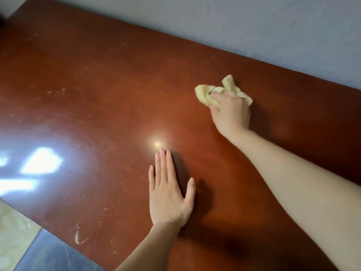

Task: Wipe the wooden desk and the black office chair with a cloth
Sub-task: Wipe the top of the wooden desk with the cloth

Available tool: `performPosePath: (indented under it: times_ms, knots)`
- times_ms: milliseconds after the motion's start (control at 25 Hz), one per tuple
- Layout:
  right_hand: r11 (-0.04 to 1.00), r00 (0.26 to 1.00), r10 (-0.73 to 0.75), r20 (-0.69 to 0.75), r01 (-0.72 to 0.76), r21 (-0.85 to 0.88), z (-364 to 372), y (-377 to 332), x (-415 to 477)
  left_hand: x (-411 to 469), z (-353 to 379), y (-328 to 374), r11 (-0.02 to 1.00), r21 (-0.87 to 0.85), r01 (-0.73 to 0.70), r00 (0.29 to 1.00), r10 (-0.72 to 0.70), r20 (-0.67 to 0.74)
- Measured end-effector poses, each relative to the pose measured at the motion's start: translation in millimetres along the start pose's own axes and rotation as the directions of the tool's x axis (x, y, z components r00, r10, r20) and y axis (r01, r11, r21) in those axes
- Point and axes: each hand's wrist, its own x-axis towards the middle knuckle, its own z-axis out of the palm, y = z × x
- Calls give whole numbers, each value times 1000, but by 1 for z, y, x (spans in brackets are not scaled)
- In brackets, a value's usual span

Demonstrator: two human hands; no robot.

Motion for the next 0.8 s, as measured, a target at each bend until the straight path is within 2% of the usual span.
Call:
performPosePath:
  times_ms: [160, 280, 400, 480, 560, 640, 720, 800]
  knots:
    - [929, 940, -338, 44, 326, 173, -5, -14, -52, -1, -1, 1, 1000, -1, -1, 1000, 1, -13]
    - [834, 840, -531, 111, 495, 243, -16, 2, -87, -2, -2, 1, 1000, 2, -2, 1000, 2, -23]
    - [757, 736, -646, 202, 585, 292, -32, 35, -107, -4, -3, 2, 999, 45, -15, 1000, 16, -10]
    - [737, 710, -671, 214, 607, 296, -44, 61, -109, -4, -1, 4, 993, 117, -20, 1000, 19, 11]
    - [755, 730, -653, 203, 605, 254, -54, 85, -106, -4, 2, 5, 979, 204, -3, 1000, -2, 22]
    - [822, 808, -567, 162, 542, 174, -63, 110, -94, -3, 4, 7, 969, 247, 0, 999, -8, 34]
    - [914, 910, -403, 100, 396, 88, -71, 138, -77, -4, 5, 8, 963, 269, -7, 998, -10, 63]
    - [980, 979, -196, 58, 195, 27, -78, 162, -57, -4, 5, 9, 960, 280, -9, 997, -13, 76]
